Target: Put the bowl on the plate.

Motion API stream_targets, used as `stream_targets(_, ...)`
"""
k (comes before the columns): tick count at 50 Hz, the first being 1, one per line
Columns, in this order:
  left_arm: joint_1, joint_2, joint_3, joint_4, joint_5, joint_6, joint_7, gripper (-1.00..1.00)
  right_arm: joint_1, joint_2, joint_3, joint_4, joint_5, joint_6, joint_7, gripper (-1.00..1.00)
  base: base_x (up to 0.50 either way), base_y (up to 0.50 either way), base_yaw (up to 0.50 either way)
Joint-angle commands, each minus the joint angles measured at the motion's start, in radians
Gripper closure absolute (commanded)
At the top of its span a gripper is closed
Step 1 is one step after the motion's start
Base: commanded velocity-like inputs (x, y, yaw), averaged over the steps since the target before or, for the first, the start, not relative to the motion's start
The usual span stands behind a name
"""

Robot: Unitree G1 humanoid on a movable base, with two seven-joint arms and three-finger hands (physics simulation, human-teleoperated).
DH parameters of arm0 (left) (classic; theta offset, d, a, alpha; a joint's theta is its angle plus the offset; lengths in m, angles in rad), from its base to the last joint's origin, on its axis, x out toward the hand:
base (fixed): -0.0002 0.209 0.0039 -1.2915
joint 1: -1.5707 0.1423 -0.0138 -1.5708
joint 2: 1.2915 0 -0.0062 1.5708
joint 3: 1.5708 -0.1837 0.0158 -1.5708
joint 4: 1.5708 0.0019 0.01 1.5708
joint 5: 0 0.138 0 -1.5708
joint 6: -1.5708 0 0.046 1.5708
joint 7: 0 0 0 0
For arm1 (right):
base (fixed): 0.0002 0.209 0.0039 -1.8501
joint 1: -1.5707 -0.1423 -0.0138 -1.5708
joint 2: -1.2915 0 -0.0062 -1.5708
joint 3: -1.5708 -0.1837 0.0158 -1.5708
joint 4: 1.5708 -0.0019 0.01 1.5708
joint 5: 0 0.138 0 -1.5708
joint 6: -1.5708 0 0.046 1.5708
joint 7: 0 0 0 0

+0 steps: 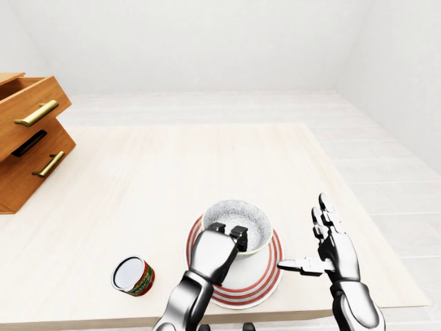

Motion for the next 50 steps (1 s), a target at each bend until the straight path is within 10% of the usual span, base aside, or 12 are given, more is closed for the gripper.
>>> stream_targets(1,0.005,0.004,-0.002,-0.011,-0.021,0.004,0.023,0.89,-0.013,-0.008,-0.001,-0.007,0.003,0.000,-0.003,-1.00,0.00,0.00,0.00)
stream_targets(20,0.017,0.016,0.000,-0.014,-0.026,0.012,0.012,0.46,-0.042,-0.016,0.002,0.001,-0.001,0.000,-0.006,-1.00,0.00,0.00,0.00)
stream_targets(41,0.049,0.031,-0.002,-0.038,-0.041,0.021,0.000,-0.83,-0.037,-0.016,0.011,0.007,-0.002,0.000,-0.011,-1.00,0.00,0.00,0.00)
stream_targets(50,0.062,0.043,-0.005,-0.047,-0.036,0.027,0.000,-1.00,-0.032,-0.016,0.014,0.011,-0.003,0.000,-0.014,-1.00,0.00,0.00,0.00)
